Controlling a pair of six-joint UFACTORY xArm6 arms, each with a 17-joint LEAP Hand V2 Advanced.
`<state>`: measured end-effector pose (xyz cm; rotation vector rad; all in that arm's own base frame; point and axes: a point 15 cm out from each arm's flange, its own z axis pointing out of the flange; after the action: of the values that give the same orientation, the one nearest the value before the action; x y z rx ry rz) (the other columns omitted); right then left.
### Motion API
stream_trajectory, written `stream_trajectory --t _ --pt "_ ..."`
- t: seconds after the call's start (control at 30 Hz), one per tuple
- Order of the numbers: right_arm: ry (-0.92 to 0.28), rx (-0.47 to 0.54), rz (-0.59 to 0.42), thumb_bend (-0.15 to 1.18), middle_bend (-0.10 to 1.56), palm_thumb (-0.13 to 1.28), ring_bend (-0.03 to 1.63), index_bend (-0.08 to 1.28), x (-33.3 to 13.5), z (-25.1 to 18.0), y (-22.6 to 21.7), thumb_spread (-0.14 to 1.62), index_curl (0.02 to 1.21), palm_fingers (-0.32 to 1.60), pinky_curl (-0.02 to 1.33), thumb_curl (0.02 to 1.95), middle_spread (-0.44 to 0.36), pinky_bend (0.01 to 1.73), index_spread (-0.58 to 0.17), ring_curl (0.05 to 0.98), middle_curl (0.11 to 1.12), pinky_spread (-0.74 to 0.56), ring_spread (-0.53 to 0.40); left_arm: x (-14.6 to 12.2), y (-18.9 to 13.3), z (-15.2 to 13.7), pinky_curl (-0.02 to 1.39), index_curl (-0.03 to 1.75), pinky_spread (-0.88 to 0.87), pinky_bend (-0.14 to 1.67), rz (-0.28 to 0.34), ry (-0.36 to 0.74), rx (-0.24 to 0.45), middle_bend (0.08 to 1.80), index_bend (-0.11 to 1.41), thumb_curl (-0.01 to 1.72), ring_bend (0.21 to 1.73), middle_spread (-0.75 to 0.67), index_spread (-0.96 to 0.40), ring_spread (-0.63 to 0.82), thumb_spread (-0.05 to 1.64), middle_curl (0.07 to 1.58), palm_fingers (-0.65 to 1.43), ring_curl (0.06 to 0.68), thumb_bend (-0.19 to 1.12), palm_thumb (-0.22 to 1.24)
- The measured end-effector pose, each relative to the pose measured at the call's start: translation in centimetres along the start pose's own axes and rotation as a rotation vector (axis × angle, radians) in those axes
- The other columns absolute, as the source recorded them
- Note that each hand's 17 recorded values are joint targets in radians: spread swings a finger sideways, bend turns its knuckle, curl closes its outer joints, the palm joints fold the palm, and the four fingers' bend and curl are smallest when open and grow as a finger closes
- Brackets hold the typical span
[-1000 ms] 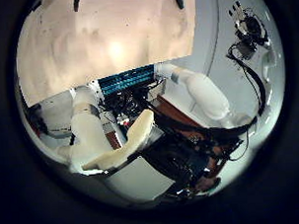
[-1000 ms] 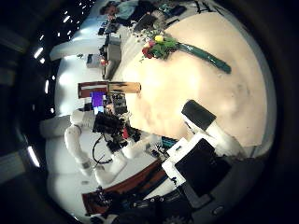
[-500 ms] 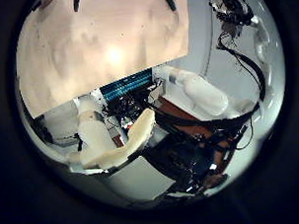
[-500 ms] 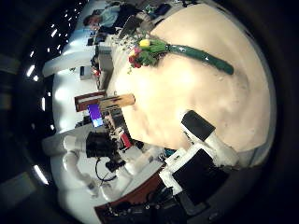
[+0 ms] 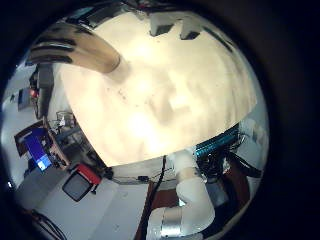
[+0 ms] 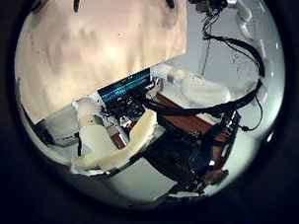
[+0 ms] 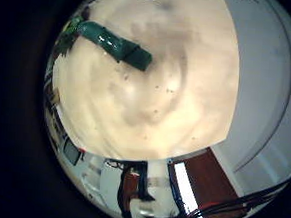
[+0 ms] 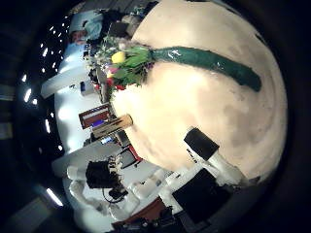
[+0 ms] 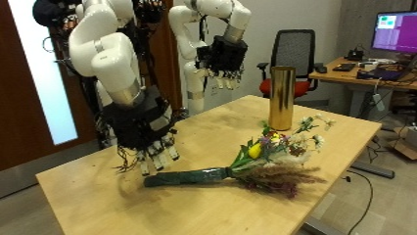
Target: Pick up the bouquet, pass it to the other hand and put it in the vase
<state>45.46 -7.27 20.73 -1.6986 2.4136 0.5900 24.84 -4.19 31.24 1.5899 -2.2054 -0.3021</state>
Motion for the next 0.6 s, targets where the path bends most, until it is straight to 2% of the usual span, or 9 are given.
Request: stream_trajectory --t 0.13,0.27,0.5,0.6 --pt "0.006 -0.022 0.002 -0.02 0.25 0.75 0.43 0.16 0.7 2.1 -0.9 1.05 0.25 0.09 0.3 0.44 0.174 0.43 -0.112 0.243 0.34 0.26 0.189 0.5 -0.7 0.2 0.23 0.41 0.51 0.17 0.01 0.003 -0.006 0.2 0.19 0.29 0.35 0.32 0.1 0.54 0.97 0.31 0.17 0.218 -0.03 0.33" --pt "0.009 -0.045 0.002 -0.01 0.24 0.84 0.42 0.16 0.7 3.2 -0.9 1.02 0.26 0.12 0.29 0.45 0.152 0.4 -0.129 0.24 0.34 0.26 0.18 0.7 -1.5 -0.1 0.22 0.41 0.51 0.17 0.017 0.004 -0.002 0.2 0.19 0.29 0.35 0.3 0.1 0.53 0.97 0.32 0.18 0.216 -0.03 0.34" --pt "0.019 -0.081 -0.011 -0.02 0.27 0.86 0.42 0.16 0.4 5.0 -1.4 1.0 0.27 0.18 0.28 0.46 0.1 0.36 -0.146 0.237 0.35 0.24 0.163 1.3 -2.5 -0.4 0.22 0.41 0.51 0.17 0.03 0.002 -0.002 0.19 0.2 0.29 0.35 0.31 0.1 0.53 0.97 0.32 0.18 0.215 -0.03 0.34" --pt "0.037 -0.084 -0.014 -0.02 0.27 0.87 0.4 0.21 0.7 5.0 -1.5 0.99 0.3 0.24 0.27 0.47 0.075 0.3 -0.172 0.229 0.35 0.22 0.132 1.2 -2.7 -0.4 0.21 0.41 0.51 0.17 0.033 -0.001 -0.005 0.19 0.2 0.29 0.35 0.33 0.1 0.53 0.98 0.32 0.18 0.214 -0.03 0.34"
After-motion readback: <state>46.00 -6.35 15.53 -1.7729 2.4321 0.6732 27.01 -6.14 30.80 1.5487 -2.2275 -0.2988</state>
